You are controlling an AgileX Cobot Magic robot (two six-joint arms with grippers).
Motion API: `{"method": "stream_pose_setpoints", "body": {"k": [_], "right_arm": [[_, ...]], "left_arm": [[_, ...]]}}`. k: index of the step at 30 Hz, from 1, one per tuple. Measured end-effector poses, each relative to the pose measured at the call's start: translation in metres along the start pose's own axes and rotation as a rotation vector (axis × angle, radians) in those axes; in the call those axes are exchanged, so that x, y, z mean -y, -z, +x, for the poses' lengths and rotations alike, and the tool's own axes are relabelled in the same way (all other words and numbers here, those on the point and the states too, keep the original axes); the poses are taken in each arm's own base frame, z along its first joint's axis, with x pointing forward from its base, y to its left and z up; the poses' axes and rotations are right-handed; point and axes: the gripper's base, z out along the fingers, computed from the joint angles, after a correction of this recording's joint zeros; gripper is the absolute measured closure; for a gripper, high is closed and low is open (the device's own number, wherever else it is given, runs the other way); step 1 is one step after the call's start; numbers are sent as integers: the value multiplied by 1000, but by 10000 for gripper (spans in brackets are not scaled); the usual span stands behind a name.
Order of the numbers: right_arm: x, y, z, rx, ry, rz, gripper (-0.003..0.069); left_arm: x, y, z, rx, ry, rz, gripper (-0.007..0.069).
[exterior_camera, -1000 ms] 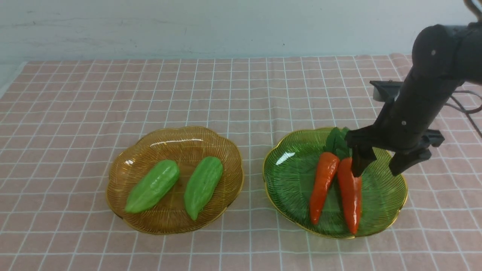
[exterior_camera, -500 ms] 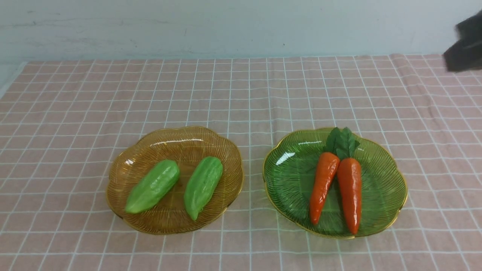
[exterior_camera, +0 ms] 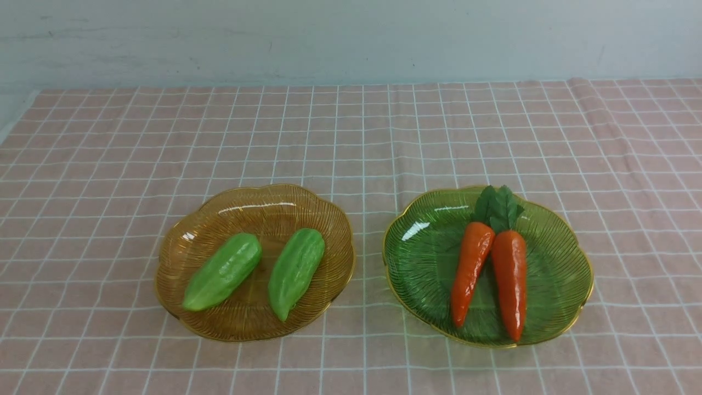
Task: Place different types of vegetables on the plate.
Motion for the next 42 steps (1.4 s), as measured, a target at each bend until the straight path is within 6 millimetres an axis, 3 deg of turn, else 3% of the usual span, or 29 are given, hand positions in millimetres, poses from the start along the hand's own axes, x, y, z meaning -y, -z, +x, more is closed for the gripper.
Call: {"method": "stream_pose_setpoints", "body": {"k": [4,15,21,33,37,42], "right_arm": [[1,5,15,95,-13,-6,674],[1,5,14,128,-10,-8,674],[1,5,14,128,-10,-8,674],[1,5,14,126,-10,-7,674],[1,5,14,123,-10,-7,674],[1,5,14,123,-10,-7,674]], "left_arm": [[2,-6,12,80,-2,40,628],[-10,7,96,396,51,128,628],[-13,10,109,420,66,130,628],[-13,9,111,420,67,130,628],[-9,-2,122,471,61,123,628],[-4,-39,150,492,52,36,628]]}}
